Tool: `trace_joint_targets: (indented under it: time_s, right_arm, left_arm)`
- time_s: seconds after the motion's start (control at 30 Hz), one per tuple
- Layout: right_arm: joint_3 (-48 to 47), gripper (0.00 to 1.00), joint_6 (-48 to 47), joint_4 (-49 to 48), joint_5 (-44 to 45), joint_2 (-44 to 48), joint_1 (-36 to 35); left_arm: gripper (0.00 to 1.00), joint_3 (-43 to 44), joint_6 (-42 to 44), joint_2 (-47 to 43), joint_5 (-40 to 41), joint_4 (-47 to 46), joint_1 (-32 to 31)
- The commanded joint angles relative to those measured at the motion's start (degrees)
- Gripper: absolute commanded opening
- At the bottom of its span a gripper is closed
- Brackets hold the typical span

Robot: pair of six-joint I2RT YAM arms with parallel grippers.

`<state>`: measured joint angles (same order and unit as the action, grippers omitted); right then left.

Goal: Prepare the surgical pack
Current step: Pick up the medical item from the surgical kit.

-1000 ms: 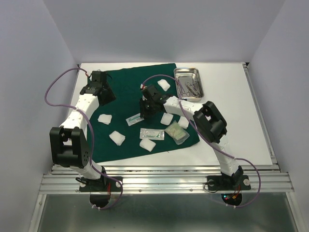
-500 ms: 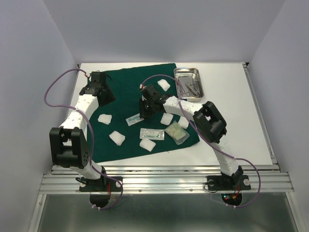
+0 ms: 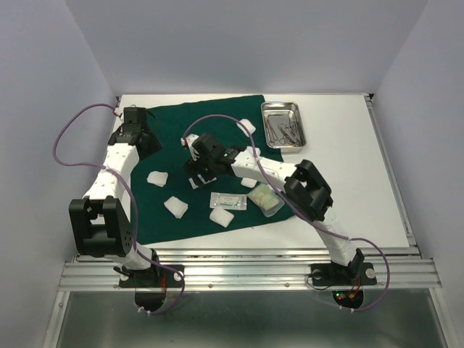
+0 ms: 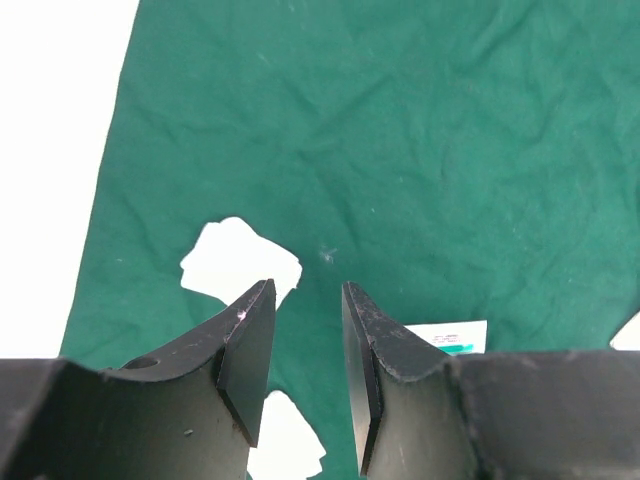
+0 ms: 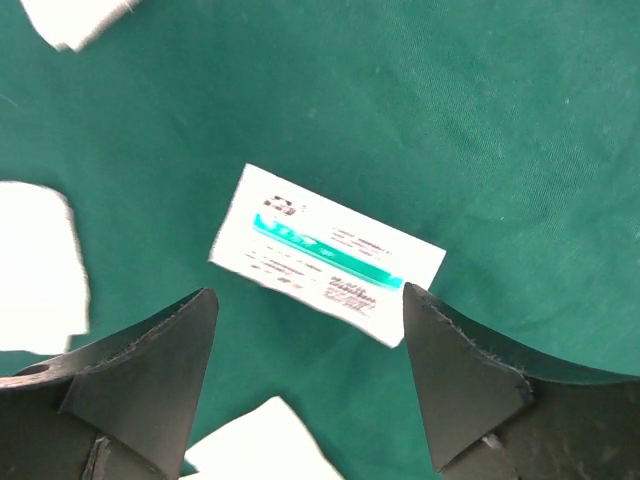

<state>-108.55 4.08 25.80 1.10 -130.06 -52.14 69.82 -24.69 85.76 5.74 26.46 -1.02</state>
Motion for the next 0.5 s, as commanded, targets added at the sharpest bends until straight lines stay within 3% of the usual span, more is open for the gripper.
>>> trace_joint_targets:
  time_s: [0.0,0.27,0.37,0.4,0.47]
  right_arm:
    - [-3.2,0.8,-12.1,1.7,0.4,-2.3,0.2]
    - [-4.6,0.8,-12.8,1.6,-3.5,-6.4,0.2]
    - [-5.0,0.71,-11.2,1.9,-2.9,-8.1,0.2]
    - [-4.9,0.61,-10.8,1.8,-2.6,-8.1,0.2]
    - [-4.6,0.51,-10.3,1.6,-2.2,-7.8,0.2]
  left_arm:
    - [0.44,0.5,1.4,-3.6,0.6,0.3,2.1]
    - [0.44,0.5,1.9,-3.8,-0.4,0.5,3.7]
    - [0.44,0.5,2.1,-3.8,-0.6,0.5,3.9]
    - [0.44,0.3,2.2,-3.9,-0.6,0.5,4.0]
    - [0.44,0.1,2.1,-4.0,-0.6,0.4,4.0]
